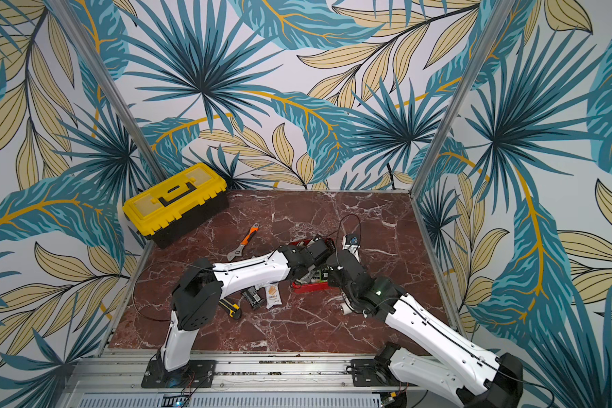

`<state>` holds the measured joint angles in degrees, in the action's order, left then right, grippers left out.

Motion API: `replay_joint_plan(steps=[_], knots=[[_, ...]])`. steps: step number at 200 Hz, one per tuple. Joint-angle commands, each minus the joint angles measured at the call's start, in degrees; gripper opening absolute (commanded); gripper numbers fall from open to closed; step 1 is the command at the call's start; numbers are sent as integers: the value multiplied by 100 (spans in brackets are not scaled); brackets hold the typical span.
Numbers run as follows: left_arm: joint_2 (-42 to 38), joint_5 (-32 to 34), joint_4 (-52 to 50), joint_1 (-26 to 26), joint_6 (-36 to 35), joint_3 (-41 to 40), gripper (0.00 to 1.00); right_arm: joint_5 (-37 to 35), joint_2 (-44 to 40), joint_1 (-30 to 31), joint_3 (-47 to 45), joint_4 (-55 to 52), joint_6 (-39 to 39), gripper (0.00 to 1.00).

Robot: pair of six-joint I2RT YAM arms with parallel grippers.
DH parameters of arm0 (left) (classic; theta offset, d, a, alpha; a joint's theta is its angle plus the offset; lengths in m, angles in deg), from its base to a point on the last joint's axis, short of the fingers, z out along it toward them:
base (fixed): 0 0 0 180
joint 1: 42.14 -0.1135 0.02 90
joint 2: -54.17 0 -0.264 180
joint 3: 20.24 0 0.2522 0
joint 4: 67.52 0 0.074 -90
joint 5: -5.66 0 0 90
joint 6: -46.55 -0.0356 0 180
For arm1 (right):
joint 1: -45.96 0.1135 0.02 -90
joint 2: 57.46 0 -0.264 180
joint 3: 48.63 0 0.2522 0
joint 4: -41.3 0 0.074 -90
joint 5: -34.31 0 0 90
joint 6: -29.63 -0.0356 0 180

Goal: Take the cookies out of the storage box
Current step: Pick up the cookie from the storage box.

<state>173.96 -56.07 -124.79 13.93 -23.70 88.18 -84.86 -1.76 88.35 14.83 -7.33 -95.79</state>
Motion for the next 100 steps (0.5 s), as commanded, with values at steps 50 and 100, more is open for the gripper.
replay_joint_plan(steps=[50,100], knots=[[342,-173,175,-204,-200,495,50,-97,-68,-29,-107,-143,-79,44],[549,-146,136,-243,-230,645,45,-82,-67,-29,-98,-151,-102,44]])
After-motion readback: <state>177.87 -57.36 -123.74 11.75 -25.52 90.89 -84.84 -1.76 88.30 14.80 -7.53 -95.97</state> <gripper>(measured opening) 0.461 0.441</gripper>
